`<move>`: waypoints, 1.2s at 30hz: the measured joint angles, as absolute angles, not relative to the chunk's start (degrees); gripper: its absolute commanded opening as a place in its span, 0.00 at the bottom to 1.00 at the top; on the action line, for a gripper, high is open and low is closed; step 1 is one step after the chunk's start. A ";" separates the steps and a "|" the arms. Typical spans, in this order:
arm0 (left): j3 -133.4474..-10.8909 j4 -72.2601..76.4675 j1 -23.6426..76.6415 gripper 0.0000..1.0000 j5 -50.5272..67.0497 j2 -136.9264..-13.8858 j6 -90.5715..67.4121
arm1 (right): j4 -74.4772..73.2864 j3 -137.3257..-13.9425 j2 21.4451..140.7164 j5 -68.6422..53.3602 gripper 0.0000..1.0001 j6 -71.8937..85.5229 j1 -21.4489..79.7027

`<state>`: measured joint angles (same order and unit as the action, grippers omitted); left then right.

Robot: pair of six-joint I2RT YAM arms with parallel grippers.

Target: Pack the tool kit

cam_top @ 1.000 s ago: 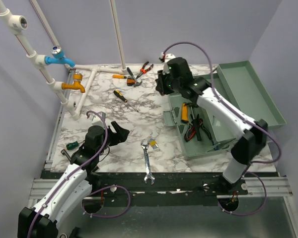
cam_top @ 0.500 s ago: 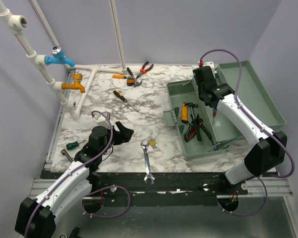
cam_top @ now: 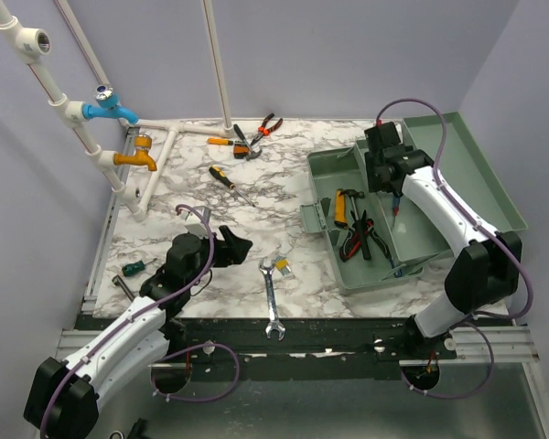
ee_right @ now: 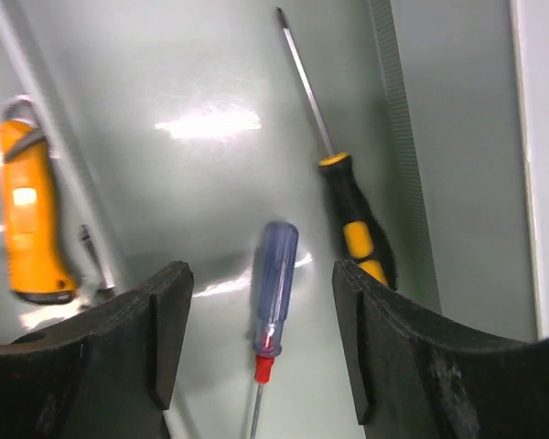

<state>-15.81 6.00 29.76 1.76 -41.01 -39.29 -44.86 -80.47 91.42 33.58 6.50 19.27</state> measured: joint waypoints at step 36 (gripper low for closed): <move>-13.39 2.94 30.13 0.74 -5.69 -33.87 -38.11 | -48.10 -79.29 90.02 18.98 0.01 10.90 20.64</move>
<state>-13.39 2.94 30.13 -5.69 -33.87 -38.11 -48.10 -79.29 90.02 18.98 10.90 20.64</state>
